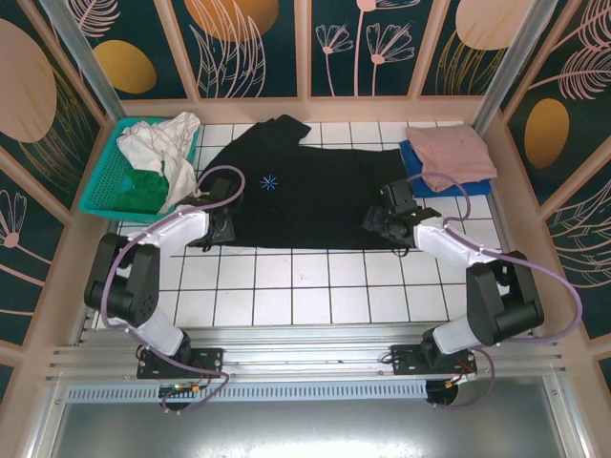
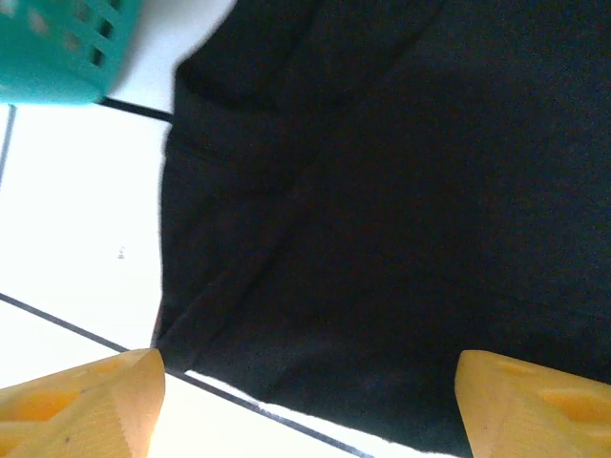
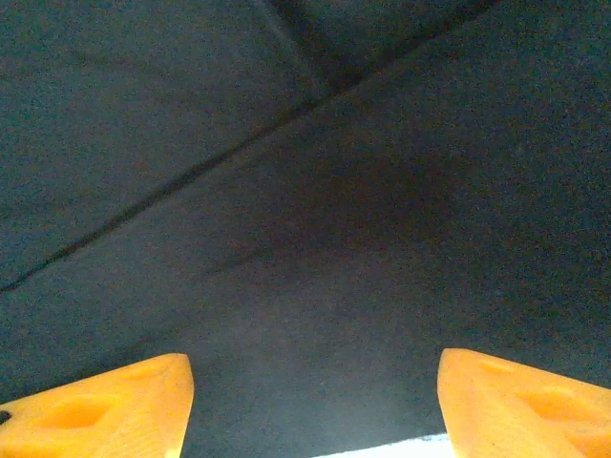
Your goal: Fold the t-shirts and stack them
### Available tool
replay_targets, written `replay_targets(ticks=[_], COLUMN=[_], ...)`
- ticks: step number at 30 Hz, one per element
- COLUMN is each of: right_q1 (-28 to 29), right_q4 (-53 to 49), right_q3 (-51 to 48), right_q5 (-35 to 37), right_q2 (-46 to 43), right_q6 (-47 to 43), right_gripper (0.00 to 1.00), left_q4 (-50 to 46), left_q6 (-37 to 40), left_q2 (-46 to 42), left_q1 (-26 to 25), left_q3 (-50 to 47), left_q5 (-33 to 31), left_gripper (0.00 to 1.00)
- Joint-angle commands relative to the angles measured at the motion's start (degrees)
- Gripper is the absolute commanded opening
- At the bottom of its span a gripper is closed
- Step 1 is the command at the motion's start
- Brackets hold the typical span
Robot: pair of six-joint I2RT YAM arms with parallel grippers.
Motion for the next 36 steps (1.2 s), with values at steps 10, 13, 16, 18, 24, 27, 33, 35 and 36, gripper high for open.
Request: replay_targets(ticks=[10, 13, 16, 18, 24, 27, 33, 35, 36], right_q1=[-4.40, -6.07, -7.03, -7.58, -7.66, -7.74, -9.06, -9.12, -9.11], right_q4=[3.66, 3.07, 1.89, 0.66, -3.26, -5.57, -4.77, -4.53, -4.35], right_q3=[-5.95, -7.42, -8.74, -9.61, -14.33, -15.99, -11.87, -10.23, -9.64], right_q5=[-0.65, -1.67, -1.83, -2.16, -3.22, -3.22, -3.22, -3.26, -3.22], right_q2=[6.22, 5.81, 4.80, 3.62, -3.44, -7.45, -8.75, -8.18, -7.94], right_q6=[0.33, 0.26, 0.25, 0.33, 1.76, 2.50, 0.98, 0.73, 0.68], right_gripper=[0.64, 0.62, 0.61, 0.60, 0.59, 0.59, 0.60, 0.60, 0.60], left_q4=[6.72, 5.79, 4.52, 3.16, 0.71, 1.39, 7.62, 7.42, 7.90], left_q6=[0.02, -0.37, -1.30, -2.42, -6.05, -6.79, -2.09, -0.88, -0.43], left_q2=[7.15, 4.35, 0.90, -1.05, -11.58, -16.42, -10.84, -6.94, -5.26], left_q1=[2.15, 2.16, 2.17, 2.15, 2.16, 2.19, 2.16, 2.16, 2.14], left_q3=[1.36, -0.58, -3.80, -5.29, -11.94, -14.20, -11.57, -9.53, -8.96], left_q5=[-0.45, -1.69, -3.18, -3.75, -0.32, 2.40, 9.19, 9.26, 9.40], left_gripper=[0.15, 0.00, 0.00, 0.00, 0.00, 0.09, 0.76, 0.80, 0.81])
